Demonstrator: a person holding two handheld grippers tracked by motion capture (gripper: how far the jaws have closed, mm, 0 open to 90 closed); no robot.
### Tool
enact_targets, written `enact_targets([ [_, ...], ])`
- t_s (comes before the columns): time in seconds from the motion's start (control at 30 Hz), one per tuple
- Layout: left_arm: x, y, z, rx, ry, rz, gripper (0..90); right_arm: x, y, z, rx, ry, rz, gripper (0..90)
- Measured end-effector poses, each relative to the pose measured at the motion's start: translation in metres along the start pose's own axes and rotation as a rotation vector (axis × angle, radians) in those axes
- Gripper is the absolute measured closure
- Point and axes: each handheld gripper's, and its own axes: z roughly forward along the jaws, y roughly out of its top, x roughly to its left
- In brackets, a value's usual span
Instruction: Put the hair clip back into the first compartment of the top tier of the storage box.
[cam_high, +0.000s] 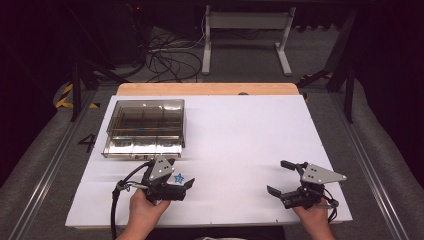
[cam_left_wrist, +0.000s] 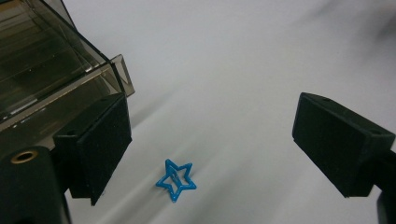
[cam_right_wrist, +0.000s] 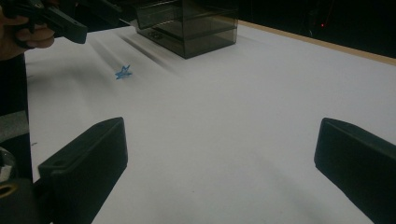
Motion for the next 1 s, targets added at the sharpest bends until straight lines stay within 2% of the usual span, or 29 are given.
enact_targets([
  [0.17, 0.000, -0.001, 0.005, 0.030, 0.030, -0.036, 17.3, 0.000, 0.000, 0.000, 0.000, 0.001, -0.001, 3.3],
  [0.23, 0.001, -0.001, 0.007, 0.048, 0.042, -0.069, 19.2, 0.000, 0.000, 0.000, 0.001, 0.001, -0.004, 3.3],
  [0.33, 0.001, -0.001, 0.009, 0.063, 0.054, -0.075, 21.5, 0.000, 0.000, 0.001, 0.003, 0.002, -0.006, 3.3],
  [0.4, 0.001, -0.001, 0.013, 0.091, 0.070, -0.077, 22.1, 0.001, 0.000, 0.001, 0.003, 0.003, -0.006, 3.3],
  [0.63, 0.003, -0.004, 0.019, 0.131, 0.078, -0.091, 26.4, 0.000, 0.000, 0.001, 0.004, 0.003, -0.003, 3.4],
  [0.7, 0.004, -0.005, 0.023, 0.159, 0.083, -0.101, 27.2, 0.000, 0.000, 0.001, 0.004, 0.004, -0.003, 3.4],
  [1.0, 0.007, -0.008, 0.029, 0.197, 0.094, -0.109, 30.8, 0.000, 0.000, 0.002, 0.008, 0.011, -0.004, 3.4],
])
